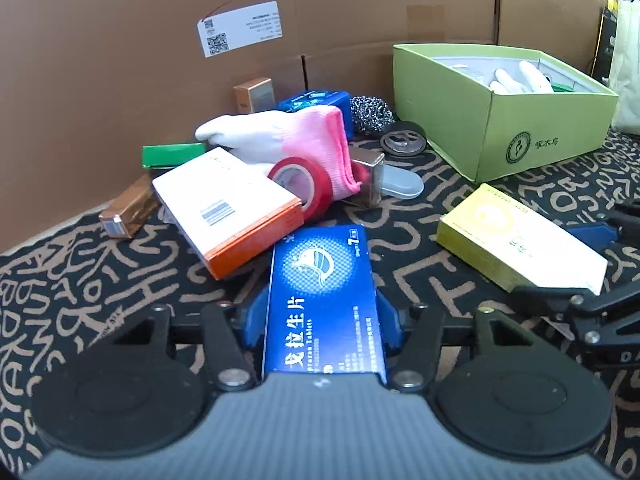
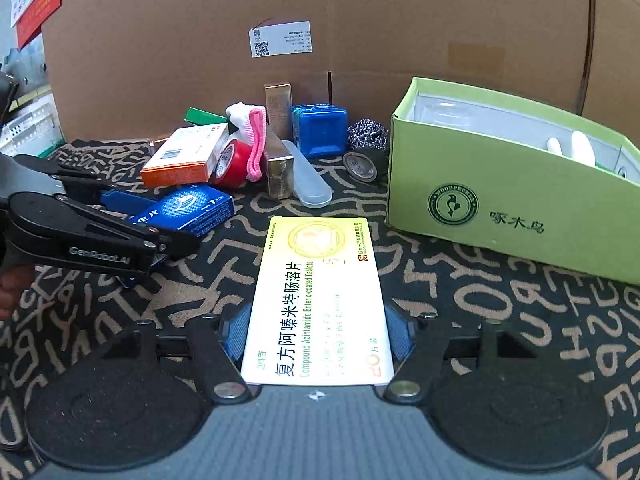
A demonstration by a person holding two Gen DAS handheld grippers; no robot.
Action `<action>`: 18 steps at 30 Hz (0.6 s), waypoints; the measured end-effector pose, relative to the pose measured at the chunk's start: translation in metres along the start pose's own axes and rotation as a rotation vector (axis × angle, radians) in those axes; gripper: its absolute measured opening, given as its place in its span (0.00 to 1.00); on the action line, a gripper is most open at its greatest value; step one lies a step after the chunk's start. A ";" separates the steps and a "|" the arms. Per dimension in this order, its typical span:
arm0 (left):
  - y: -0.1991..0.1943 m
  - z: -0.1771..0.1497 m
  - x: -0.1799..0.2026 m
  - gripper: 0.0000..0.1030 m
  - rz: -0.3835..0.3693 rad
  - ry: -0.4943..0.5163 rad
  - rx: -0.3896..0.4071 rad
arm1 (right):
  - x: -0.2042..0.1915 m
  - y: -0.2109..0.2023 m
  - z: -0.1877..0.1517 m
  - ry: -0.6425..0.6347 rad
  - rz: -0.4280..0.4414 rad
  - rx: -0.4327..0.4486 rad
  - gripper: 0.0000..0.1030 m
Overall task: Organize objects
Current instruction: 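Carry both medicine boxes into the shoebox and open both tools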
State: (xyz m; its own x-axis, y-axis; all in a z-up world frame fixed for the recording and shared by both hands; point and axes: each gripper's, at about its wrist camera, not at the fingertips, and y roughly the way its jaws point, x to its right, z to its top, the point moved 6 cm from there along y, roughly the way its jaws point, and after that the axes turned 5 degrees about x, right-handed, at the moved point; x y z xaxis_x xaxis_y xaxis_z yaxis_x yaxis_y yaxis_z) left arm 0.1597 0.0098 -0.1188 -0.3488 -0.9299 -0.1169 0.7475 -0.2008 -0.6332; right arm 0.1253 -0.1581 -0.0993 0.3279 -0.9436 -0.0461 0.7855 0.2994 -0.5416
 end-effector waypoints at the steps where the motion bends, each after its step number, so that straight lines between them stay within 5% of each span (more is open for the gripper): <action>1: -0.002 0.001 0.002 0.54 -0.003 0.007 0.003 | 0.000 -0.003 0.000 0.005 0.007 0.000 0.68; 8: -0.038 0.033 0.024 0.54 -0.092 -0.007 0.109 | 0.009 -0.041 0.015 0.013 0.040 0.076 0.68; 18: -0.060 0.108 0.072 0.54 -0.204 -0.048 0.256 | 0.059 -0.079 0.059 0.007 -0.086 0.215 0.68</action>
State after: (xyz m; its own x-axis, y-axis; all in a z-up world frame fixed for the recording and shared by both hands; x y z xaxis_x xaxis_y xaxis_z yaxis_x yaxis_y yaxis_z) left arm 0.1506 -0.0784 -0.0064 -0.4837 -0.8747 0.0322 0.7850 -0.4498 -0.4260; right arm 0.1129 -0.2291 -0.0098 0.2516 -0.9678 -0.0134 0.9047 0.2400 -0.3521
